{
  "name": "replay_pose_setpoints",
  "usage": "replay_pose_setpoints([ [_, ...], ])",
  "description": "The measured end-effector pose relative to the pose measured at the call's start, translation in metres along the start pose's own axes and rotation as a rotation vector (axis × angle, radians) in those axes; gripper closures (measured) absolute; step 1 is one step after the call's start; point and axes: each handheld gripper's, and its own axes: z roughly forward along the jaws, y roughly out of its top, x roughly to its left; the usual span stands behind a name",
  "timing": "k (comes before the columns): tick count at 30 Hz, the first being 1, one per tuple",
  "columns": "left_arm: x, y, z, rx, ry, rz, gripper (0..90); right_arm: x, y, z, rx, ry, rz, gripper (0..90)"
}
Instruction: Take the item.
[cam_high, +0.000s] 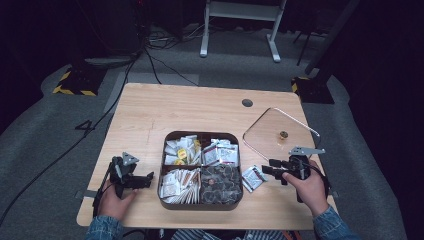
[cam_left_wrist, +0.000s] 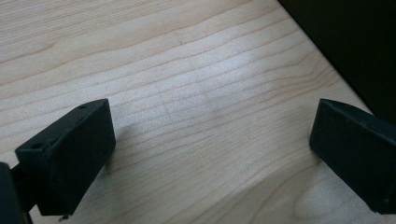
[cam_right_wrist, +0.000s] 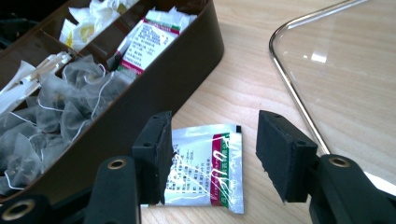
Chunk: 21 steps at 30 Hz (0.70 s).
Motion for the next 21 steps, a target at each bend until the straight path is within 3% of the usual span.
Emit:
replay_pose_setpoints([
  [12,0.0,-0.002,-0.001,-0.003,-0.004,-0.001,1.2,-0.002,0.01,-0.008,-0.041,-0.013,-0.022,44.2],
  [21,0.0,-0.002,-0.001,-0.003,-0.004,-0.001,1.2,-0.004,0.026,-0.013,-0.089,-0.049,-0.056,40.7],
])
